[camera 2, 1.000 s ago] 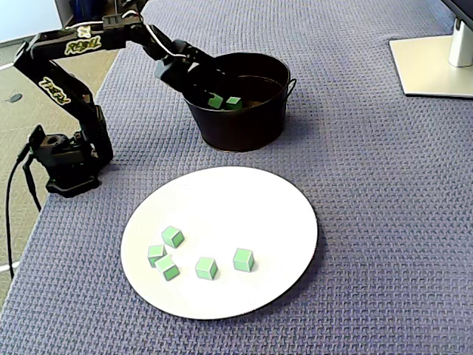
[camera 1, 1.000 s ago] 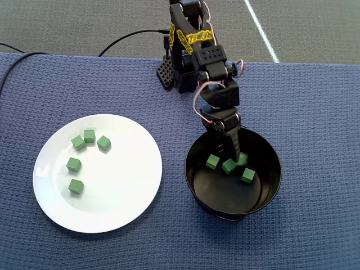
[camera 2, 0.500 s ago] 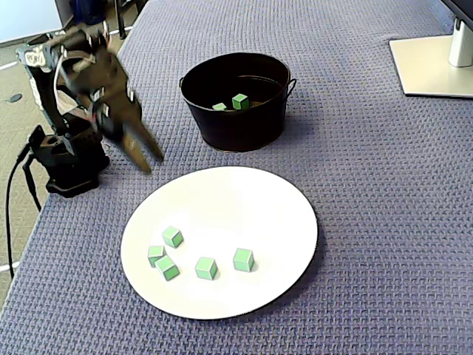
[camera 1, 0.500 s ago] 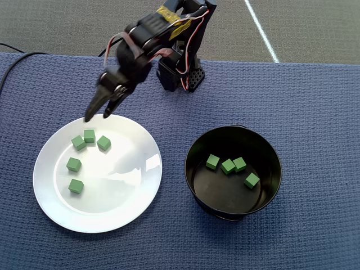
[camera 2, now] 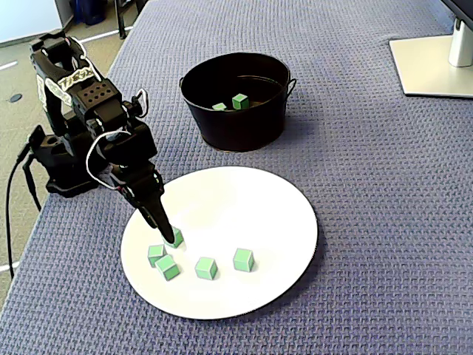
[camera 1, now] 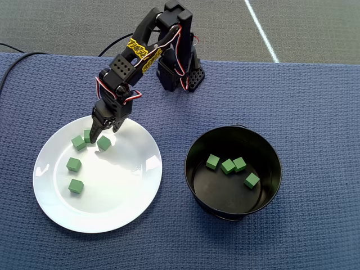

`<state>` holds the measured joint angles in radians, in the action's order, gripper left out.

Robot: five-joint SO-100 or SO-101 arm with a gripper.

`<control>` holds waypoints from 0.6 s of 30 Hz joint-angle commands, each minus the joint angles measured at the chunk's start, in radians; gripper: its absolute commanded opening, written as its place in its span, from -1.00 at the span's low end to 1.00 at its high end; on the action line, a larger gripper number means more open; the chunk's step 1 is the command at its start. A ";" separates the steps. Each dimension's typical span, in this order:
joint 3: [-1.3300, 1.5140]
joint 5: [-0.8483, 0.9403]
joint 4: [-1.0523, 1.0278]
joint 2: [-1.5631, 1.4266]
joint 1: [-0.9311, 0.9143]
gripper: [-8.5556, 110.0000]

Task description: Pick up the items on the white plate and put them in the black container.

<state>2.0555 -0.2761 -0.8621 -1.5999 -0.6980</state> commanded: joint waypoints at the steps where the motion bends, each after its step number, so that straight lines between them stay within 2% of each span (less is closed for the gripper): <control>1: -0.044 0.005 0.031 0.006 0.002 -0.52; 12: 0.000 0.061 0.097 -0.006 0.008 -0.59; 18: 0.034 0.101 0.144 -0.029 0.017 -0.73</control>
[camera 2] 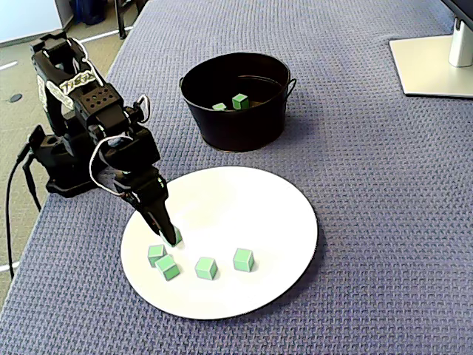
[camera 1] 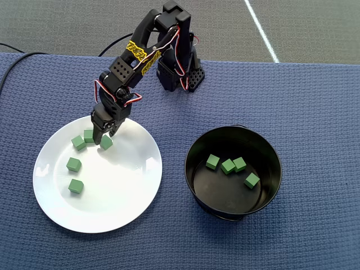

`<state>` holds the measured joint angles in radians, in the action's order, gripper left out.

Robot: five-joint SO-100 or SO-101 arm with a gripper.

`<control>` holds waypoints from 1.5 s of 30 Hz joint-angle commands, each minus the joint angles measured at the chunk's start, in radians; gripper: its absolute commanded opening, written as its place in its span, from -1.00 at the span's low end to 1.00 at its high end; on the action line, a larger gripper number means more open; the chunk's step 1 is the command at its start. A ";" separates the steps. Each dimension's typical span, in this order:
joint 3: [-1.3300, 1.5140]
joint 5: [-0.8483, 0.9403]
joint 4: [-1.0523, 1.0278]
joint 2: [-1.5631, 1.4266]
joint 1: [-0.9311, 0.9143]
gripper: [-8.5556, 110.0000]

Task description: Pick up the items on the white plate and put them in the black container.

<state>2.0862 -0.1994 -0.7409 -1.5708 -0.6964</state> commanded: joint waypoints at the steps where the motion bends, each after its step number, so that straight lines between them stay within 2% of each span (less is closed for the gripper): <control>1: 0.009 0.031 0.028 -0.061 0.017 -0.74; 6: 0.035 0.069 0.051 -0.080 0.017 -0.85; 12: 0.043 0.069 0.041 -0.160 0.031 -0.86; 16: -0.236 0.041 -0.189 -0.345 0.063 -0.86; 18: -0.419 0.032 -0.213 -0.439 0.098 -0.86; 21: -0.716 0.041 -0.232 -0.469 0.268 -0.86; 25: -0.923 0.155 -0.291 -0.360 0.664 -0.86; 28: -0.923 0.233 -0.328 -0.264 0.862 -0.86; 34: -0.793 0.282 -0.403 -0.071 1.065 -0.86; 39: -0.712 0.222 -0.443 0.106 1.140 -0.86; 45: -0.632 0.245 -0.397 0.184 1.170 -0.86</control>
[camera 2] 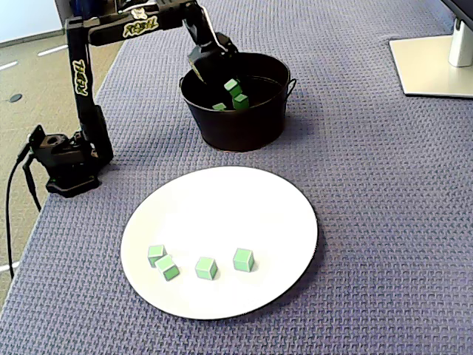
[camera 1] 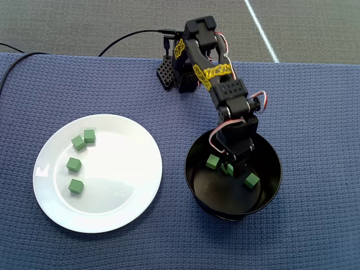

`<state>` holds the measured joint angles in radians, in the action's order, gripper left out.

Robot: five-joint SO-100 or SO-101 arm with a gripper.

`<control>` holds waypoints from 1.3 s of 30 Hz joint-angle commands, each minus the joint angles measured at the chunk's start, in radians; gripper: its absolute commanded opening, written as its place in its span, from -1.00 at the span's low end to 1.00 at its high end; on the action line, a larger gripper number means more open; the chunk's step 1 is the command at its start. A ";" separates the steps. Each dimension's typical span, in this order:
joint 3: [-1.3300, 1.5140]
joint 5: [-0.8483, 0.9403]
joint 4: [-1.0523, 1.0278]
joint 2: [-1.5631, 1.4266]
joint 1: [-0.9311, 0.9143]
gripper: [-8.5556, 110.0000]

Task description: Pick up the items on the white plate and put them in the black container.

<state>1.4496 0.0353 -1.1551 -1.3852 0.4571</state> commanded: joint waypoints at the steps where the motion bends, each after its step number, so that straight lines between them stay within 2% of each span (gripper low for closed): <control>1: -0.012 0.012 0.002 -0.002 0.018 -0.84; 5: -0.190 0.014 -0.178 -0.075 -0.009 -0.51; 9: -0.387 0.011 -0.341 -0.261 -0.147 -0.37; 12: -0.517 0.041 -0.407 -0.367 -0.336 -0.27; 16: -0.526 0.123 -0.479 -0.512 -0.747 -0.30; 18: -0.377 0.213 -0.422 -0.580 -0.911 -0.34; 23: 0.224 0.750 -0.017 -0.676 -1.129 -0.33; 25: 0.377 0.861 0.115 -0.664 -1.207 -0.34; 31: 0.643 0.974 0.360 -0.551 -1.290 -0.40; 35: 0.687 0.953 0.365 -0.509 -1.315 -0.44; 39: 0.756 0.900 0.485 -0.494 -1.339 -0.46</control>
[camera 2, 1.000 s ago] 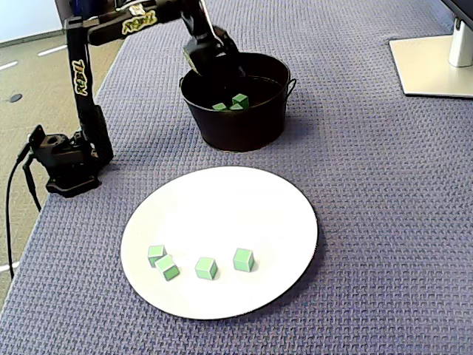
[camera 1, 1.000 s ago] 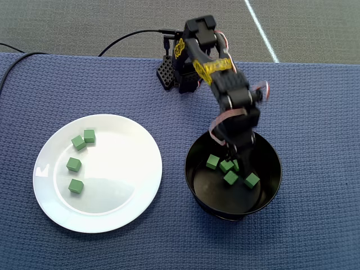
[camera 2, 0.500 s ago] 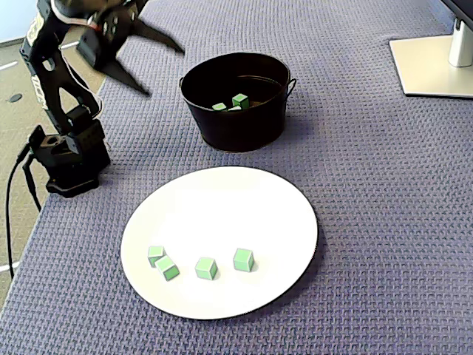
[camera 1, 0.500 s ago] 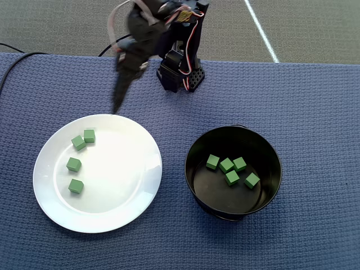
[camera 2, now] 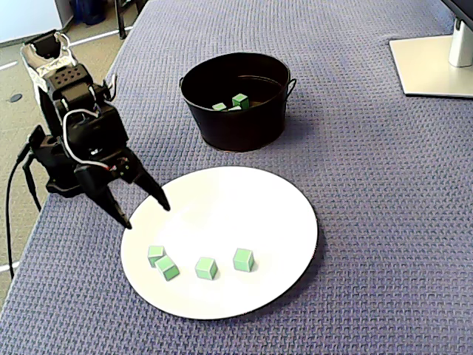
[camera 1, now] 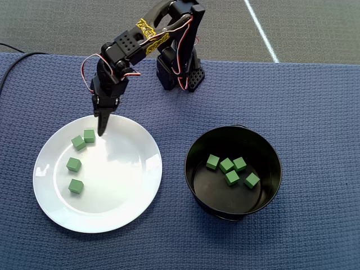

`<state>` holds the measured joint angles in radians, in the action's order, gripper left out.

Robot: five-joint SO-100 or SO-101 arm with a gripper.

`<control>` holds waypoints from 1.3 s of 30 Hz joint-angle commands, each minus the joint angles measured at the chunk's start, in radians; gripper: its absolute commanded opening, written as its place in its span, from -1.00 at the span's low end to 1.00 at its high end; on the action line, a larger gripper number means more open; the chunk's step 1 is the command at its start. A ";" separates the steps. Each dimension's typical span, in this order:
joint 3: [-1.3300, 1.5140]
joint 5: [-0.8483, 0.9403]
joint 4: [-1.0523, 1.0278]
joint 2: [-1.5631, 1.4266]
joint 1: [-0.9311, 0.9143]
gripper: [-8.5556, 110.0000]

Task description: Pick up the items on the white plate and put them in the black container.

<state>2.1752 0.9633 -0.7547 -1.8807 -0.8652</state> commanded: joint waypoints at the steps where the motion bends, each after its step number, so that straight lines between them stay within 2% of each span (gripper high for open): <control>1: 0.040 -0.029 0.095 0.005 -0.026 -0.46; 8: 0.043 -0.018 0.216 0.103 -0.077 -0.47; 15: -0.118 -0.032 0.166 0.298 -0.078 -0.47; 31: -0.153 -0.074 0.209 0.383 -0.026 -0.52; 37: -0.129 -0.078 0.210 0.391 -0.003 -0.61; 39: -0.114 -0.077 0.221 0.390 0.003 -0.70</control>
<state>2.0525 0.8912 -0.5461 -1.4880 -0.8713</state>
